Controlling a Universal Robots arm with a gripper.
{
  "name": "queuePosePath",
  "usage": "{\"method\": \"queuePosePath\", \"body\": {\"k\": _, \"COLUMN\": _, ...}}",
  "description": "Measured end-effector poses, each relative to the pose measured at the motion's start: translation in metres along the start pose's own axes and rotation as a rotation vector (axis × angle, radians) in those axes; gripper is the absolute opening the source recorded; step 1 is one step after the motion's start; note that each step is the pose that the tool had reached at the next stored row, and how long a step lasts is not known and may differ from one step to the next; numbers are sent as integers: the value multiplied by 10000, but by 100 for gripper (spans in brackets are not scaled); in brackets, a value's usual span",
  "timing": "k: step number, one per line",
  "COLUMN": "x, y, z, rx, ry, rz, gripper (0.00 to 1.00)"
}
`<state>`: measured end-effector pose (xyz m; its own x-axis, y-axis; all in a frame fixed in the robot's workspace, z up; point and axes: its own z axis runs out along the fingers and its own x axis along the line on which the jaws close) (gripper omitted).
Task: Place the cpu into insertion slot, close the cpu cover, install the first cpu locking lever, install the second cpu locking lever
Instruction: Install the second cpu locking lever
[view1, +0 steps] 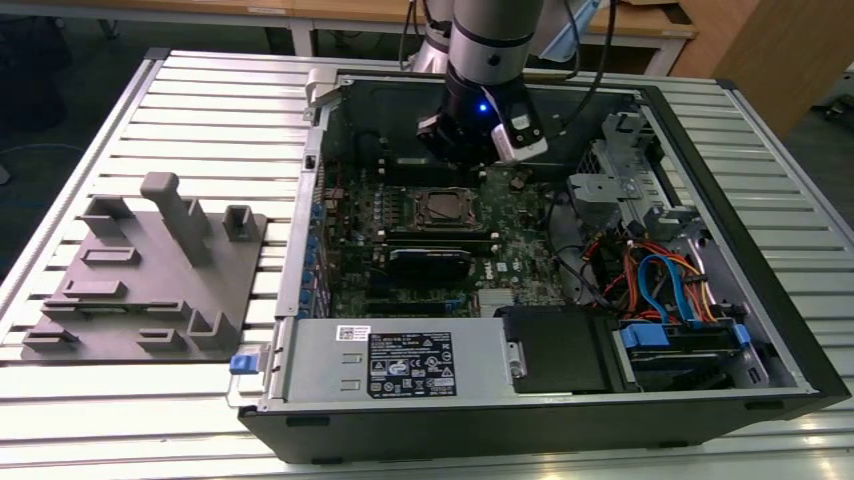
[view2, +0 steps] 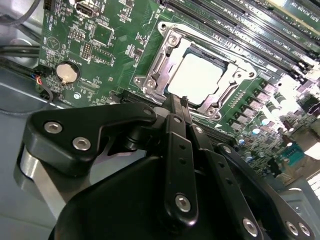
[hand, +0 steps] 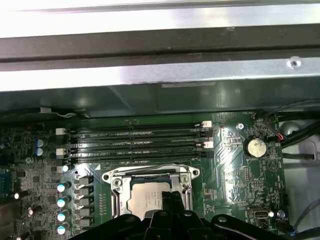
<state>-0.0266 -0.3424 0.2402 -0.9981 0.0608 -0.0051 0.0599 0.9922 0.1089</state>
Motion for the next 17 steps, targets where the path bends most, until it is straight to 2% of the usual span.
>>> {"method": "queuePosePath", "body": {"k": 17, "x": 0, "y": 0, "z": 1, "rx": -2, "ry": 15, "rz": -134, "gripper": 10}}
